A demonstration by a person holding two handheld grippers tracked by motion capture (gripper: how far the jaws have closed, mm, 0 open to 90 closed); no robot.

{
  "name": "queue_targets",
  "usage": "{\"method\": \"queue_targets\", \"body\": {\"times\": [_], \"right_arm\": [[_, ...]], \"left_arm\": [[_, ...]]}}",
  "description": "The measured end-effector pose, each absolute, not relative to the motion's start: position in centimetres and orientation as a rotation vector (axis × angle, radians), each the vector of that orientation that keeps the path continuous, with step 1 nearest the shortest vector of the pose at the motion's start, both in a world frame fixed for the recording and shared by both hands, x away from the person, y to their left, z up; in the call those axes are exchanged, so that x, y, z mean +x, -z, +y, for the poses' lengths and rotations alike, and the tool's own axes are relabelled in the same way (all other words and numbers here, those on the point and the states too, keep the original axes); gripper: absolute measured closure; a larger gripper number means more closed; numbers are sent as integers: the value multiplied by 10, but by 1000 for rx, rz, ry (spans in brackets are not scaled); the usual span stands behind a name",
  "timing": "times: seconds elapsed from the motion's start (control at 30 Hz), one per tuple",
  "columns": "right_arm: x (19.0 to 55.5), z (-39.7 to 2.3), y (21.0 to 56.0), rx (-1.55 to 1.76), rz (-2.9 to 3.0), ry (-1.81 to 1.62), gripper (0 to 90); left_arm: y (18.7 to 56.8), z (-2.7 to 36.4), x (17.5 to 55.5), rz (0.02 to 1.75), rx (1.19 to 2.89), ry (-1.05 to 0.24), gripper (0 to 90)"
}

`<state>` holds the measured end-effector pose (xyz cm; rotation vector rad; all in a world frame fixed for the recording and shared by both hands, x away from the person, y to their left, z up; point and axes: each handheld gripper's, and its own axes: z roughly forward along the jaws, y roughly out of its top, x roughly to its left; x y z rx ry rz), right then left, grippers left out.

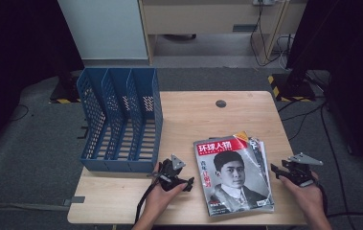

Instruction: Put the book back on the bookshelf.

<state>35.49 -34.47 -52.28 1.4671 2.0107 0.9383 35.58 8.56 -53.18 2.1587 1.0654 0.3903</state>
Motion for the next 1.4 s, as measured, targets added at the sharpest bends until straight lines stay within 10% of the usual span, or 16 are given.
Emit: {"method": "queue_targets", "body": {"times": [0.53, 0.9, 1.4], "right_arm": [[342, -329, 500, 1364, 2008, -1116, 703], [342, -302, 500, 1231, 2132, -1194, 606], [343, -293, 508, 1228, 2215, -1163, 498]], "left_arm": [[500, 85, 341, 1054, 1947, -414, 260], [499, 76, 337, 1037, 1947, -394, 306], [504, 66, 349, 1043, 1947, -264, 156]]}}
